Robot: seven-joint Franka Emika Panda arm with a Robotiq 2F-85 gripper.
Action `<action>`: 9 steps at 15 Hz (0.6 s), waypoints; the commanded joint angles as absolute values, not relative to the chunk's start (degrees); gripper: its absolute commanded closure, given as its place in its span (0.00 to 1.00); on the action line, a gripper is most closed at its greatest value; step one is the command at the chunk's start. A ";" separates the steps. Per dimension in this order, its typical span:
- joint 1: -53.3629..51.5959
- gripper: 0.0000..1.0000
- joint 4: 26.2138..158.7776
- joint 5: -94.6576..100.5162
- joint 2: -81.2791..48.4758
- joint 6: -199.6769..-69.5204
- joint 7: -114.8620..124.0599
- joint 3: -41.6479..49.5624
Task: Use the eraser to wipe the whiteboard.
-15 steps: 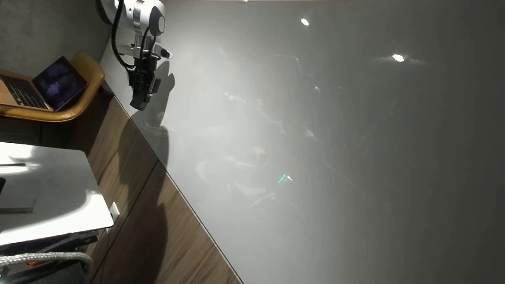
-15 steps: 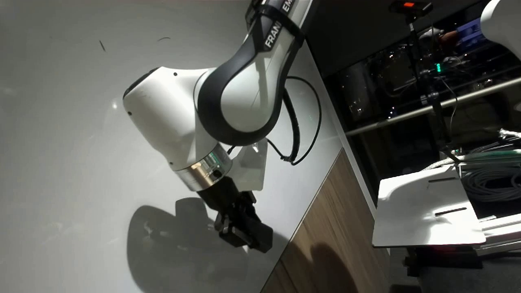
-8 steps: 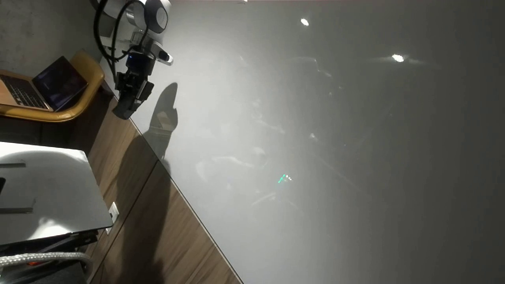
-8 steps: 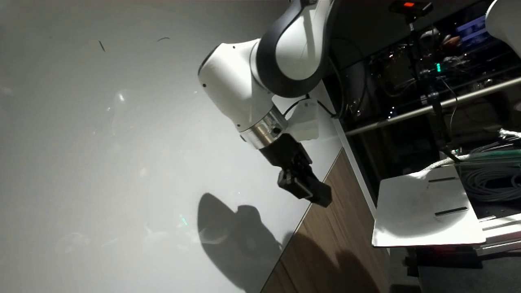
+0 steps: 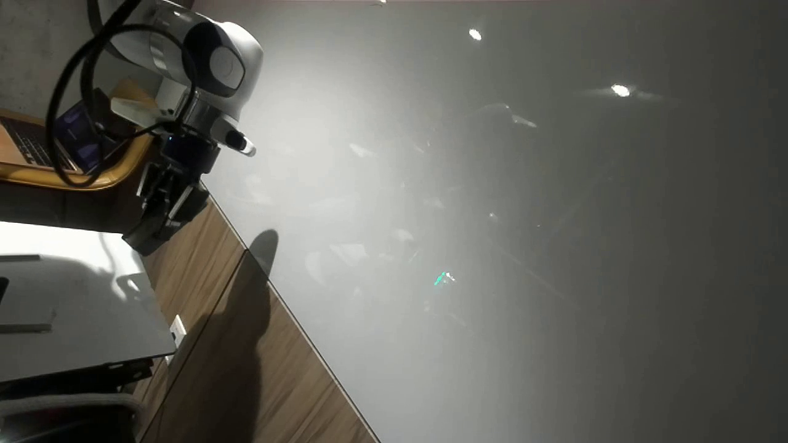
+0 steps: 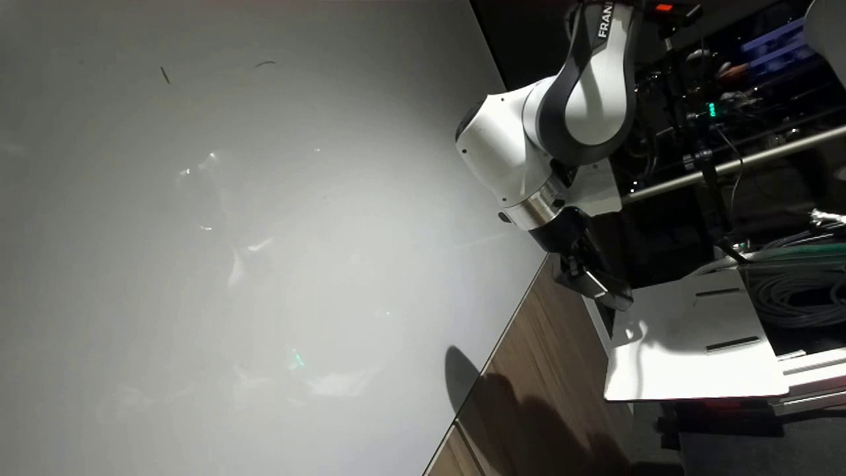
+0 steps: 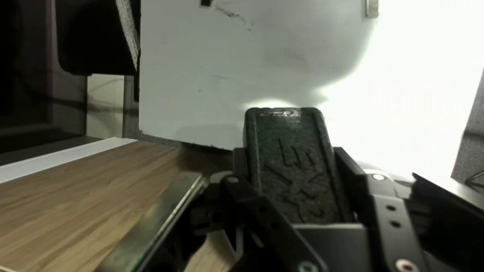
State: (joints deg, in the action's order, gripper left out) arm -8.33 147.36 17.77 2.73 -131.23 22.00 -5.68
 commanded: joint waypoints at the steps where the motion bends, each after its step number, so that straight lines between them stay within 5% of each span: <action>1: -5.55 0.69 151.03 17.95 2.94 -136.60 19.42 -4.77; 9: -4.71 0.69 149.97 16.93 -4.49 -141.17 18.26 -4.28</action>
